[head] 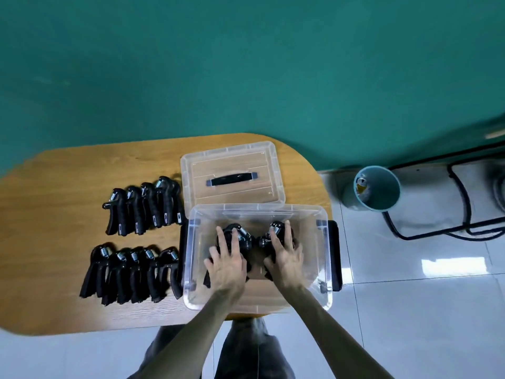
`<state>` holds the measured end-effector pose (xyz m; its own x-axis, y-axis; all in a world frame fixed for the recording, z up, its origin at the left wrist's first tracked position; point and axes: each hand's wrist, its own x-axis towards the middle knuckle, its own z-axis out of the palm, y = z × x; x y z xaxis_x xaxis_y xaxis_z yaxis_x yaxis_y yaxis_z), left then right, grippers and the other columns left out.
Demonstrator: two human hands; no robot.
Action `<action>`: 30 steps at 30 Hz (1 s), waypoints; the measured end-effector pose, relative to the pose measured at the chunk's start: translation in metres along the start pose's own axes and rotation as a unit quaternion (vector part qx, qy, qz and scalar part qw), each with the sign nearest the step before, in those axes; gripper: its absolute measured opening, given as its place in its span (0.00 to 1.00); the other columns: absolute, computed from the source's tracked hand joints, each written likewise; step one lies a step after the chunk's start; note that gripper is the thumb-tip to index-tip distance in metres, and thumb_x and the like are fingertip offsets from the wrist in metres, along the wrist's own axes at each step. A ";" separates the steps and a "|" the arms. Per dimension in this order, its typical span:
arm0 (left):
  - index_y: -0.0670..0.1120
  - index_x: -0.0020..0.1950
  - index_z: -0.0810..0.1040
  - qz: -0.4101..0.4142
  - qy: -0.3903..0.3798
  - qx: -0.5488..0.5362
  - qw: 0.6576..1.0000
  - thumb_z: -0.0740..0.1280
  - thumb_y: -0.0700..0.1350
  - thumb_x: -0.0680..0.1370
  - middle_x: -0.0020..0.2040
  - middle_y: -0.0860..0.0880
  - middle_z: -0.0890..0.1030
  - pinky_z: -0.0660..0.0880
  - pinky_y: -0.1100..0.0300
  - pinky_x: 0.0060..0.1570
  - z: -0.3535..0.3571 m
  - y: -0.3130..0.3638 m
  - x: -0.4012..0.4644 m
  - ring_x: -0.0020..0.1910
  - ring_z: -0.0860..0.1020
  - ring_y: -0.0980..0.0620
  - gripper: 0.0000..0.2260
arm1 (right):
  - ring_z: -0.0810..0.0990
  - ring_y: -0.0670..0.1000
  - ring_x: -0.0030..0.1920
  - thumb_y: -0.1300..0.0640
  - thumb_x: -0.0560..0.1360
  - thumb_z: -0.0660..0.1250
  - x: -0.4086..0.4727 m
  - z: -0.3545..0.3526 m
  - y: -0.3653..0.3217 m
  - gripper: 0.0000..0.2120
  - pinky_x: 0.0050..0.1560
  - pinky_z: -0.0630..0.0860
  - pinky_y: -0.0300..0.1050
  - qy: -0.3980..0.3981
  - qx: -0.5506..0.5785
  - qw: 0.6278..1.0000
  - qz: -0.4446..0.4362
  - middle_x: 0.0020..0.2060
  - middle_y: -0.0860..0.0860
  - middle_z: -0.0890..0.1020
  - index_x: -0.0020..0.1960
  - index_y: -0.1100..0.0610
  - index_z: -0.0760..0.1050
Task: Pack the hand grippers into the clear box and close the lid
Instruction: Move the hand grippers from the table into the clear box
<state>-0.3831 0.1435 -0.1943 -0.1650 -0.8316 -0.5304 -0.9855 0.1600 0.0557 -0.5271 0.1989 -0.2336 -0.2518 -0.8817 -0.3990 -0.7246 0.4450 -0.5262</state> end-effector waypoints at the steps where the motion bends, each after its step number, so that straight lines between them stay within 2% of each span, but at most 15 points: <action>1: 0.50 0.83 0.41 -0.005 -0.004 -0.008 1.000 0.55 0.48 0.84 0.82 0.40 0.34 0.65 0.48 0.58 0.002 0.001 0.005 0.61 0.65 0.44 0.31 | 0.61 0.69 0.72 0.56 0.75 0.65 0.004 0.003 0.003 0.38 0.70 0.62 0.66 -0.008 0.000 1.000 -0.006 0.80 0.48 0.33 0.81 0.44 0.51; 3: 0.50 0.83 0.41 -0.012 -0.009 -0.021 1.000 0.54 0.48 0.85 0.82 0.41 0.34 0.66 0.44 0.61 0.005 0.004 0.015 0.63 0.65 0.42 0.31 | 0.60 0.69 0.73 0.53 0.77 0.63 0.010 0.005 0.006 0.36 0.70 0.59 0.67 -0.021 0.000 1.000 -0.015 0.81 0.49 0.34 0.81 0.45 0.51; 6: 0.50 0.83 0.41 -0.017 -0.005 -0.031 0.999 0.55 0.47 0.85 0.82 0.41 0.35 0.67 0.43 0.61 0.013 0.007 0.028 0.62 0.65 0.42 0.31 | 0.63 0.71 0.71 0.47 0.78 0.57 0.015 0.011 0.010 0.32 0.68 0.61 0.69 -0.015 0.002 0.999 -0.030 0.82 0.51 0.37 0.80 0.44 0.51; 9: 0.50 0.83 0.43 -0.014 -0.006 -0.046 0.999 0.56 0.45 0.85 0.83 0.42 0.37 0.67 0.41 0.62 0.026 0.006 0.036 0.62 0.65 0.41 0.31 | 0.63 0.72 0.70 0.57 0.79 0.65 0.017 0.019 0.016 0.35 0.66 0.65 0.69 0.004 0.008 0.999 -0.036 0.82 0.52 0.39 0.80 0.46 0.53; 12: 0.50 0.83 0.43 -0.019 0.000 -0.046 0.999 0.57 0.44 0.85 0.83 0.42 0.39 0.67 0.40 0.64 0.036 0.007 0.039 0.62 0.65 0.41 0.31 | 0.64 0.71 0.69 0.63 0.76 0.68 0.019 0.022 0.017 0.38 0.63 0.72 0.68 0.011 -0.006 1.000 -0.022 0.82 0.53 0.40 0.80 0.46 0.55; 16: 0.50 0.83 0.41 -0.015 0.015 -0.032 0.999 0.60 0.43 0.84 0.83 0.41 0.41 0.69 0.40 0.62 0.046 0.006 0.042 0.60 0.66 0.41 0.34 | 0.60 0.67 0.72 0.62 0.77 0.68 0.019 0.025 0.020 0.37 0.61 0.74 0.67 -0.002 -0.021 1.000 -0.013 0.82 0.52 0.40 0.80 0.46 0.56; 19: 0.50 0.82 0.39 0.002 0.032 -0.014 0.999 0.63 0.41 0.82 0.83 0.40 0.42 0.72 0.41 0.59 0.050 0.004 0.044 0.59 0.68 0.41 0.38 | 0.58 0.64 0.75 0.59 0.79 0.67 0.021 0.026 0.021 0.36 0.56 0.77 0.68 -0.012 -0.025 1.000 0.000 0.81 0.49 0.38 0.80 0.42 0.53; 24: 0.51 0.81 0.34 0.008 0.025 -0.011 1.000 0.62 0.41 0.83 0.82 0.40 0.41 0.72 0.40 0.61 0.052 0.005 0.045 0.60 0.68 0.41 0.40 | 0.59 0.63 0.75 0.68 0.76 0.68 0.022 0.031 0.021 0.42 0.56 0.80 0.61 0.002 -0.026 1.000 0.005 0.81 0.50 0.40 0.80 0.42 0.55; 26: 0.51 0.81 0.34 0.008 0.024 -0.026 0.999 0.62 0.39 0.82 0.82 0.41 0.39 0.72 0.40 0.62 0.052 0.005 0.044 0.60 0.67 0.41 0.40 | 0.58 0.64 0.75 0.72 0.74 0.68 0.022 0.031 0.019 0.45 0.59 0.79 0.61 -0.003 -0.042 0.999 0.010 0.81 0.51 0.39 0.80 0.42 0.53; 28: 0.50 0.82 0.34 0.009 0.017 -0.045 0.999 0.60 0.40 0.83 0.82 0.41 0.36 0.70 0.38 0.63 0.049 0.004 0.041 0.62 0.67 0.42 0.39 | 0.56 0.66 0.77 0.71 0.74 0.68 0.022 0.029 0.018 0.45 0.66 0.74 0.63 -0.004 -0.061 0.998 0.010 0.81 0.53 0.39 0.80 0.41 0.52; 30: 0.49 0.82 0.37 0.014 0.012 -0.056 0.998 0.58 0.46 0.85 0.82 0.41 0.36 0.69 0.37 0.66 0.043 0.003 0.037 0.65 0.66 0.41 0.35 | 0.52 0.66 0.79 0.61 0.78 0.68 0.021 0.025 0.014 0.40 0.71 0.65 0.67 0.010 -0.090 0.996 0.012 0.82 0.55 0.42 0.81 0.42 0.49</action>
<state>-0.3908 0.1361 -0.2503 -0.1921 -0.8405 -0.5065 -0.9785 0.1244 0.1648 -0.5261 0.1906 -0.2684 -0.2811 -0.8752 -0.3936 -0.8217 0.4314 -0.3723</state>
